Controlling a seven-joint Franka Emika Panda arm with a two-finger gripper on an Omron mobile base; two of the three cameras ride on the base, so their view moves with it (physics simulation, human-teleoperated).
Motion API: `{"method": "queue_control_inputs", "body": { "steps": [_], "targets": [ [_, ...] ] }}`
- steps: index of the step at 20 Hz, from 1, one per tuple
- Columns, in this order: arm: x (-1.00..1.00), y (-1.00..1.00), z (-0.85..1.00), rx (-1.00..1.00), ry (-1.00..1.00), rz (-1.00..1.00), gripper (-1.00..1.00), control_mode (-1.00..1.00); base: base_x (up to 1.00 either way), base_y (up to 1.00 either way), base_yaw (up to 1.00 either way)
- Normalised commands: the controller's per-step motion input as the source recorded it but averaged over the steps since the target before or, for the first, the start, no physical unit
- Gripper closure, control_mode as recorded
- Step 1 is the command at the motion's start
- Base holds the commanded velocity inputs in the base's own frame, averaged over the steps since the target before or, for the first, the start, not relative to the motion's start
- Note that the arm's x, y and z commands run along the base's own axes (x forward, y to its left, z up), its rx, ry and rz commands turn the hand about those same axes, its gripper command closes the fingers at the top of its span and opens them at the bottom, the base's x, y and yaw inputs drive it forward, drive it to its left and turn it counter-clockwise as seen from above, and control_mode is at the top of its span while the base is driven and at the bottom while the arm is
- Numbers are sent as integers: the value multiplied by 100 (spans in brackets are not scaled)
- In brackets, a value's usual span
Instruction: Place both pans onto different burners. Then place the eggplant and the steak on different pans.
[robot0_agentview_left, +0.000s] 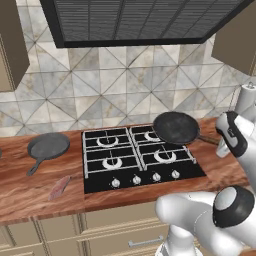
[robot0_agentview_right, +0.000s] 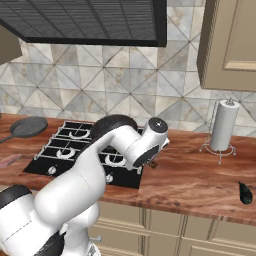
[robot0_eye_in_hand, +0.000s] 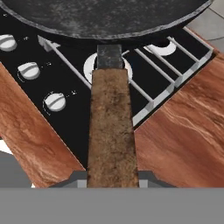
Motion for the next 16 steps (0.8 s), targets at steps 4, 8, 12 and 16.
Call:
{"method": "queue_control_inputs", "body": {
  "steps": [4,8,12,16],
  "targets": [
    [-7,16,-8,0,6,9,100,-100,0,0,0],
    [0,8,-5,1,13,3,100,-100,0,0,0],
    [0,0,-14,0,11,0,100,-100,0,0,0],
    [-7,0,-27,0,5,0,100,-100,0,0,0]
  ]
}}
